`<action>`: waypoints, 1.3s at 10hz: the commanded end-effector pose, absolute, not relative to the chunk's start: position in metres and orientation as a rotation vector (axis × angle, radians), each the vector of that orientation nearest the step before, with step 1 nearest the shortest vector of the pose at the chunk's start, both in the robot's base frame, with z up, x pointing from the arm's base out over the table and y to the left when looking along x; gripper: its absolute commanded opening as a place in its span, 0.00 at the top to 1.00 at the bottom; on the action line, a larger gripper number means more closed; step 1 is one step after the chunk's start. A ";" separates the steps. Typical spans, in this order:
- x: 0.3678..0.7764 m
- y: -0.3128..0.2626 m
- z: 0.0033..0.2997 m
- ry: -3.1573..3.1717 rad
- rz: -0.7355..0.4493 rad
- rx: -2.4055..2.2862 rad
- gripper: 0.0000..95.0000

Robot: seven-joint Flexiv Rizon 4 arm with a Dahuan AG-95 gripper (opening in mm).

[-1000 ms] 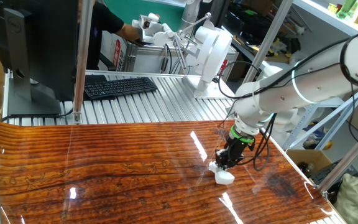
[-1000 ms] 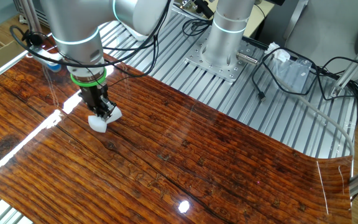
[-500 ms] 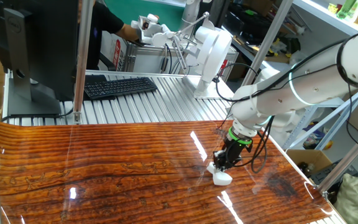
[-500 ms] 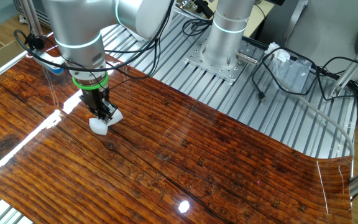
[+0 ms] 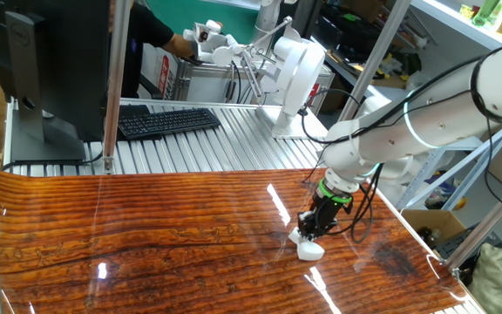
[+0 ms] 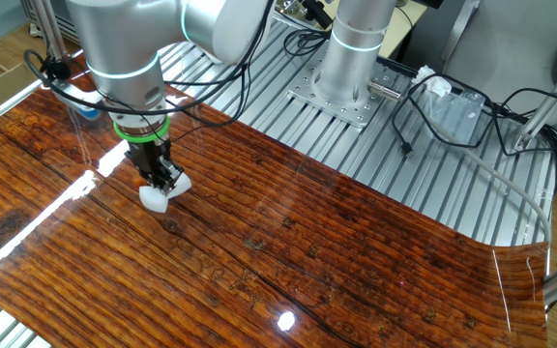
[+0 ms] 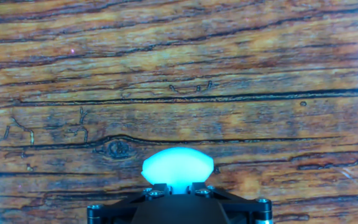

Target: Clean the tabletop with a sponge

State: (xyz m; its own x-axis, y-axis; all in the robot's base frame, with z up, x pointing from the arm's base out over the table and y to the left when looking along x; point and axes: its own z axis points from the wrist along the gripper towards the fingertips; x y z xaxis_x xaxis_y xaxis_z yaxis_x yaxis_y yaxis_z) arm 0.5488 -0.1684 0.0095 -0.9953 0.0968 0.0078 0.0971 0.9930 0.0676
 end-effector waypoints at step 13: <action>0.604 -0.166 0.011 -3.122 -0.076 -0.148 1.00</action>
